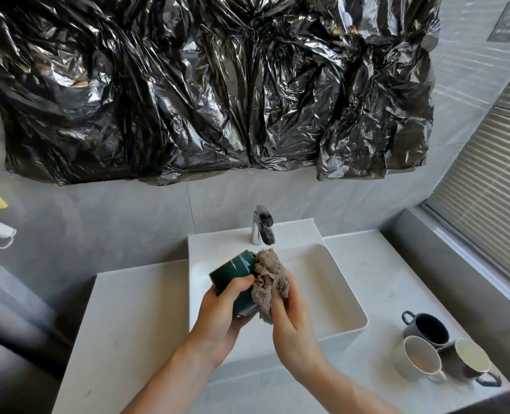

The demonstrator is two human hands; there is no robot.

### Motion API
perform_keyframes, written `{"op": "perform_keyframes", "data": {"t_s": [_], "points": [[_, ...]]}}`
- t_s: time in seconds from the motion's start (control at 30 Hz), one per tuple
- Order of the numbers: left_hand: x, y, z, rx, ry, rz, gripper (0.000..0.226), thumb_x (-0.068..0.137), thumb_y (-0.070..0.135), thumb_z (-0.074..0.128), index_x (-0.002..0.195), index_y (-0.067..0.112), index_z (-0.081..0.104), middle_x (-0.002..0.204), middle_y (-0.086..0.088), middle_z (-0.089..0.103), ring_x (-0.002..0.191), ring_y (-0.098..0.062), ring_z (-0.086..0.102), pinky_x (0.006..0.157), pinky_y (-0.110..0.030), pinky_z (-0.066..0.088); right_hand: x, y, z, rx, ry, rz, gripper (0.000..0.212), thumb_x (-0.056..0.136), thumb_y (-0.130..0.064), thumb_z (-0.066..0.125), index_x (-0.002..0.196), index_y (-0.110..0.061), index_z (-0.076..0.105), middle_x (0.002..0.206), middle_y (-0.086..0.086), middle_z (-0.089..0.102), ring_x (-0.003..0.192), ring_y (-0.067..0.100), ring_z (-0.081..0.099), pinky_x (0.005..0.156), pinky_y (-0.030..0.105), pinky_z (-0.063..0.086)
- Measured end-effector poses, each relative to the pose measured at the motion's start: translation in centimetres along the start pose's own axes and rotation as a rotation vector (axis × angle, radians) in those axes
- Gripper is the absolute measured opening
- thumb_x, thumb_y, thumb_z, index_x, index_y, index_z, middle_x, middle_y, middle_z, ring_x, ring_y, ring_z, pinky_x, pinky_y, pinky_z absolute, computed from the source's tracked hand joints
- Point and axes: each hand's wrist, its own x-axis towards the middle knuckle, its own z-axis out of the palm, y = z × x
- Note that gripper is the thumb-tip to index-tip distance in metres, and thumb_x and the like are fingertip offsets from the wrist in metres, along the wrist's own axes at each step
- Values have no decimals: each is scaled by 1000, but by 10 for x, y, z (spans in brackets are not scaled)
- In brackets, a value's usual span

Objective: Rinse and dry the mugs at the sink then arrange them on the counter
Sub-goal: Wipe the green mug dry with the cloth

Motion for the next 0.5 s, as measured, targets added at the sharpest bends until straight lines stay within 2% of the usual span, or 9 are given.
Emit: {"op": "perform_keyframes", "data": {"t_s": [0.07, 0.1, 0.17, 0.23, 0.3, 0.4, 0.47, 0.5], "points": [[0, -3, 4, -77, 60, -77, 51, 71, 32, 80, 118, 11, 76, 120, -16, 76, 104, -27, 70, 103, -48, 51, -7, 1, 10, 50, 68, 32, 37, 104, -16, 49, 138, -28, 59, 123, 4, 73, 118, 23, 67, 96, 47, 54], [0, -5, 7, -110, 105, -104, 55, 73, 37, 79, 120, 10, 75, 122, -17, 76, 110, -29, 71, 110, -51, 47, -11, 2, 16, 99, 114, 79, 37, 104, -11, 51, 136, -27, 60, 123, 6, 73, 116, 24, 68, 94, 44, 55], [1, -7, 13, -148, 202, -120, 54, 78, 43, 78, 120, 10, 76, 119, -17, 77, 114, -34, 72, 114, -55, 46, -19, 4, 31, 227, 182, 229, 36, 105, -5, 53, 131, -28, 63, 119, 9, 75, 104, 18, 71, 80, 34, 58], [1, -9, 18, -131, 272, -112, 51, 81, 45, 78, 117, 9, 77, 113, -16, 79, 109, -37, 75, 108, -54, 53, -23, 1, 37, 332, 205, 351, 31, 106, -7, 52, 126, -27, 66, 112, 7, 77, 88, 13, 70, 64, 22, 54], [2, -11, 18, -71, 331, -74, 45, 83, 43, 78, 114, 9, 78, 106, -14, 81, 102, -35, 77, 100, -49, 59, -24, -5, 37, 370, 205, 414, 25, 105, -11, 54, 121, -24, 69, 99, 4, 75, 72, 11, 65, 54, 19, 48], [5, -12, 13, 16, 393, 27, 45, 77, 41, 83, 110, 11, 78, 99, -10, 82, 93, -29, 79, 92, -44, 62, -23, -8, 36, 336, 186, 498, 20, 106, -18, 55, 114, -23, 73, 94, 16, 75, 72, 19, 63, 48, 25, 44], [7, -13, 9, 98, 398, 90, 51, 66, 44, 85, 107, 14, 79, 98, -6, 82, 94, -26, 79, 96, -49, 61, -19, -10, 36, 311, 174, 554, 22, 107, -23, 52, 114, -21, 73, 99, 19, 77, 81, 26, 71, 55, 35, 52], [7, -14, 6, 161, 403, 122, 53, 63, 45, 85, 106, 16, 79, 98, -3, 82, 94, -24, 79, 96, -51, 61, -16, -11, 34, 308, 175, 581, 23, 108, -25, 52, 114, -19, 73, 99, 15, 79, 87, 28, 76, 64, 42, 59]]}}
